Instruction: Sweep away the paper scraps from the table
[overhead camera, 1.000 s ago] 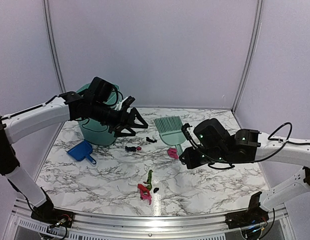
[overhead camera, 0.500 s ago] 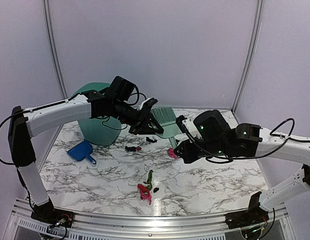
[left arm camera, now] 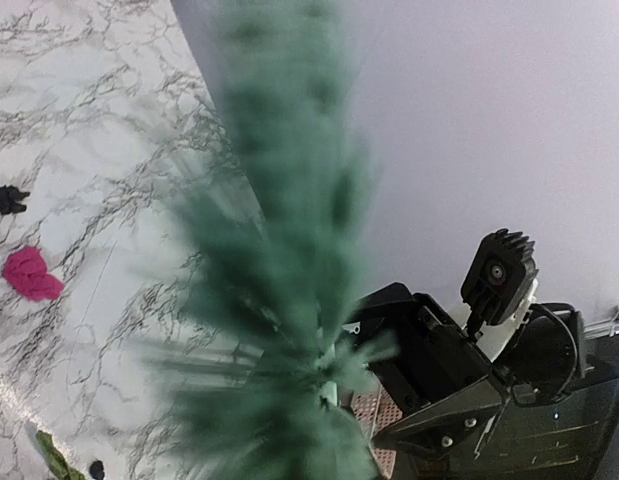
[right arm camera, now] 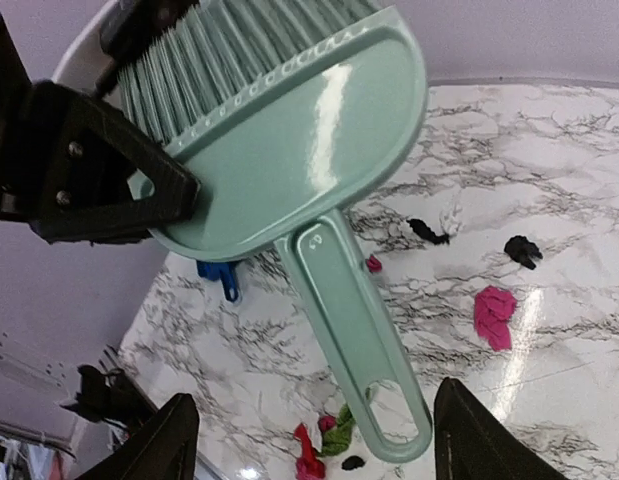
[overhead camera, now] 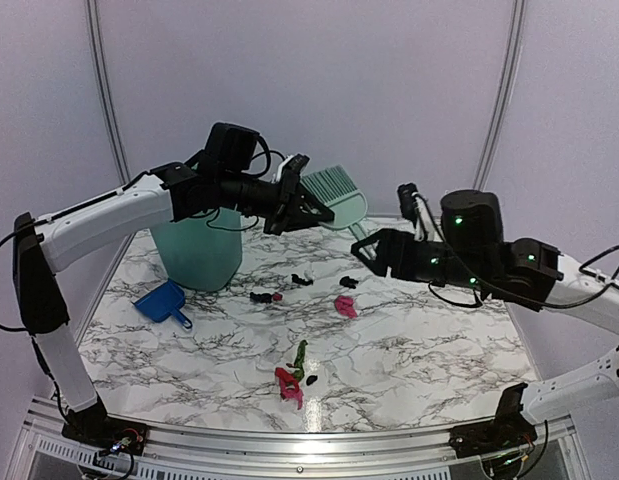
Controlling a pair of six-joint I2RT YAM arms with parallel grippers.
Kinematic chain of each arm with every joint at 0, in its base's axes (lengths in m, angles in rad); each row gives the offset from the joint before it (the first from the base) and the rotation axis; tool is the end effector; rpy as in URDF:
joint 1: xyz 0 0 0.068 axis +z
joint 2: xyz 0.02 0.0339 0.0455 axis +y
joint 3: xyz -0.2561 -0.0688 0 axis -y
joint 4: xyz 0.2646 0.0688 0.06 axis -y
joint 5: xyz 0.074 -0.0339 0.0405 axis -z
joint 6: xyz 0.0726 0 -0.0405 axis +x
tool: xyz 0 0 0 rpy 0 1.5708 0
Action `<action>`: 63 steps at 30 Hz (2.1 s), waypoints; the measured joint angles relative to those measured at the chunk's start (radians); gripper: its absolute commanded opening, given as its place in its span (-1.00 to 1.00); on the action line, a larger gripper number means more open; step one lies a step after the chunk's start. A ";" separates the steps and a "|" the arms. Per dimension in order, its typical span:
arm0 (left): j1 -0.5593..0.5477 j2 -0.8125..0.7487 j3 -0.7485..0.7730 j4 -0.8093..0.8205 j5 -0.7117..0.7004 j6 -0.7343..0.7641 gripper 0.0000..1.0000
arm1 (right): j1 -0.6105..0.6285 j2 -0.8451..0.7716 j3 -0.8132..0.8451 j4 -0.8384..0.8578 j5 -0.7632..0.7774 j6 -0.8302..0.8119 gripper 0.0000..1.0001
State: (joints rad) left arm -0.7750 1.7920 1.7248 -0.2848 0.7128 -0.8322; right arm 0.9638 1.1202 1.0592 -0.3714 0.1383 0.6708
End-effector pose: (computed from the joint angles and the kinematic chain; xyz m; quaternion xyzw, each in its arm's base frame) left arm 0.2992 -0.3595 0.3610 0.1776 0.7739 -0.5847 0.1664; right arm 0.1843 0.2479 0.3267 -0.0858 0.8368 0.3523 0.4103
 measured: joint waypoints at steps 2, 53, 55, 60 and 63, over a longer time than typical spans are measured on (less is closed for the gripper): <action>0.010 -0.008 -0.002 0.072 -0.002 -0.062 -1.00 | -0.023 -0.072 -0.039 0.097 0.003 0.066 0.42; 0.005 -0.066 -0.025 0.440 0.022 -0.398 -1.00 | -0.185 0.082 0.042 0.647 -0.213 0.428 -0.51; 0.003 -0.066 -0.025 0.442 0.021 -0.399 -1.00 | -0.185 0.079 0.042 0.647 -0.217 0.428 -0.51; -0.002 -0.066 -0.025 0.446 0.020 -0.400 -1.00 | -0.186 0.072 0.042 0.644 -0.220 0.430 -0.77; -0.003 -0.066 -0.025 0.452 0.019 -0.400 -1.00 | -0.188 0.068 0.041 0.642 -0.224 0.431 -0.92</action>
State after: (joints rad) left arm -0.7784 1.7264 1.7000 0.1669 0.7322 -1.2324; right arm 0.7753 1.1877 1.1004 0.2703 -0.0860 1.1023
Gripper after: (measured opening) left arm 0.063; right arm 0.104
